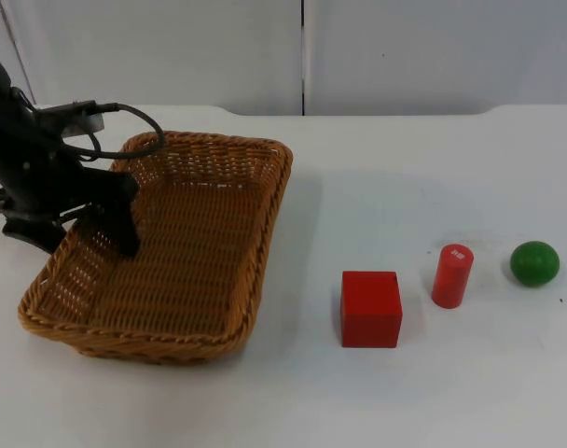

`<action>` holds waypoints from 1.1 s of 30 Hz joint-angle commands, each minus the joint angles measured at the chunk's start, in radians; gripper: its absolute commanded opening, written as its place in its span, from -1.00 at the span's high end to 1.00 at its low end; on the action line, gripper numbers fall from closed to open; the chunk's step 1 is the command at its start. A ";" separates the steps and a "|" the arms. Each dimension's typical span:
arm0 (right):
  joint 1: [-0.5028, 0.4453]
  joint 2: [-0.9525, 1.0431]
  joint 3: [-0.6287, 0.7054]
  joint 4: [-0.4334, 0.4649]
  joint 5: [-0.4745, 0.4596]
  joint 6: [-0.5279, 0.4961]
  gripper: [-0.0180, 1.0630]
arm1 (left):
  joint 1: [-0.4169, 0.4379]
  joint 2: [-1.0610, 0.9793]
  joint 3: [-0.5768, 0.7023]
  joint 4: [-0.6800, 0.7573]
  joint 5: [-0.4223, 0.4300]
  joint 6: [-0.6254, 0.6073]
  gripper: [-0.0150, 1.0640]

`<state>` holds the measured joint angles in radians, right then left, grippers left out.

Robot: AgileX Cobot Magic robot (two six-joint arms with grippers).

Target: Pick up the basket with the left hand and place the object to the left of the red cylinder into the basket with the right hand.

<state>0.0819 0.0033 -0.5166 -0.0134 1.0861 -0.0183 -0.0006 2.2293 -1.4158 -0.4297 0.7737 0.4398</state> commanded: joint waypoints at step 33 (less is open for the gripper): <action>-0.007 -0.003 0.002 -0.010 -0.007 -0.008 -0.98 | 0.001 -0.209 -0.005 -0.152 0.198 -0.077 0.98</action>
<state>0.0819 0.0033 -0.5166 -0.0180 1.0861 -0.0183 0.0000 2.0553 -1.4158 -0.5636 0.9472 0.3826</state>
